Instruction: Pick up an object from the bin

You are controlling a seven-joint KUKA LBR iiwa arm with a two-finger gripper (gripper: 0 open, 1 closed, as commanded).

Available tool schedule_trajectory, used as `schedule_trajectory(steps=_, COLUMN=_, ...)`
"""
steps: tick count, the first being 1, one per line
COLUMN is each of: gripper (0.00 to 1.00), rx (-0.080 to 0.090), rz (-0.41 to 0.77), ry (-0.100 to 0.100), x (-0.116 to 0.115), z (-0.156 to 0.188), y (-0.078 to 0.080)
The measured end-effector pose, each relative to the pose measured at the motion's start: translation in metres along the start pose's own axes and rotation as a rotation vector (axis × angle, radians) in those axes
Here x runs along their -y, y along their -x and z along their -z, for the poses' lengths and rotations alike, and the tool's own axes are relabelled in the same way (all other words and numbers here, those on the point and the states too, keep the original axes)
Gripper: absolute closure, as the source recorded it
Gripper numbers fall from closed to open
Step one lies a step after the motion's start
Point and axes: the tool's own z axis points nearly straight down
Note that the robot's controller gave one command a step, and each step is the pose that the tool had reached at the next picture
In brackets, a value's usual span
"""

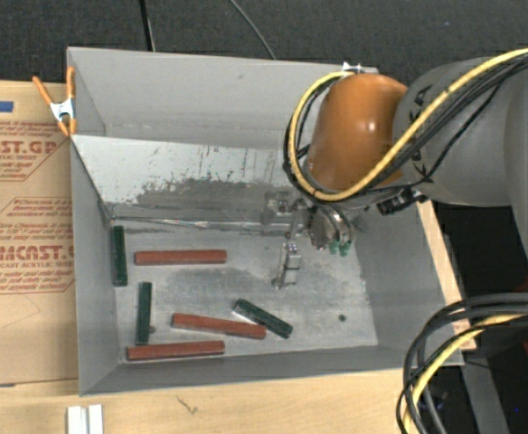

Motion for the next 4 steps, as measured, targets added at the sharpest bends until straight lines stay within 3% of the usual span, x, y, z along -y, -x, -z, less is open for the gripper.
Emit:
schedule_trajectory(steps=1, gripper=0.0, rx=-0.002, rz=-0.098, ry=0.0, x=-0.012, z=-0.09, y=-0.048)
schedule_trajectory(steps=2, gripper=0.0, rx=-0.001, rz=-0.117, ry=0.0, x=-0.014, z=-0.124, y=-0.058)
schedule_trajectory(steps=3, gripper=0.0, rx=-0.005, rz=-0.09, ry=0.0, x=-0.026, z=-0.066, y=-0.065)
schedule_trajectory(steps=4, gripper=1.0, rx=-0.005, rz=-0.153, ry=-0.001, x=-0.023, z=-0.097, y=-0.079)
